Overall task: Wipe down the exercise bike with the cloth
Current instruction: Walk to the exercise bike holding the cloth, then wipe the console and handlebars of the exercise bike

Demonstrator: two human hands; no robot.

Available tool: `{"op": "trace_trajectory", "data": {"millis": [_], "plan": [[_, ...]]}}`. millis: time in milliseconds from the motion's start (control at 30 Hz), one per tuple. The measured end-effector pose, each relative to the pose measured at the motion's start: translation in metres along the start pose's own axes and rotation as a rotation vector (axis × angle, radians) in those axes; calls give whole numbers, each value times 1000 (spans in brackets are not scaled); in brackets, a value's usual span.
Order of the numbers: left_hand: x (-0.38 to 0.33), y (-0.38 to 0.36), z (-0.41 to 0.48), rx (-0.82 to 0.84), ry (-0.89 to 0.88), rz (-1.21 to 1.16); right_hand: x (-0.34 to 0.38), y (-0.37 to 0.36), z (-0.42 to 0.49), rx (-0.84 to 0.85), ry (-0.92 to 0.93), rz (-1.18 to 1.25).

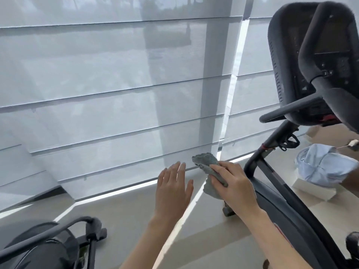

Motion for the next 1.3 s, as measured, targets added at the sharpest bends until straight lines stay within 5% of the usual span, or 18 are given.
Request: {"op": "trace_trajectory", "data": {"millis": [467, 767, 1300], "plan": [[87, -147, 212, -11, -75, -52, -109, -121, 195, -75, -48, -75], [83, -225, 355, -17, -241, -210, -187, -134, 293, -171, -124, -188], [-57, -263, 511, -182, -937, -700, -222, -22, 318, -555, -437, -687]]}}
Point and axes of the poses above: each hand's wrist, its own z-axis towards the middle knuckle, its own y-axis out of the back of the hand, x = y × z, the point moved 4 cm from there along z, towards the middle knuckle, and after that the axes turned 5 degrees about -y, right-handed, at the moved point
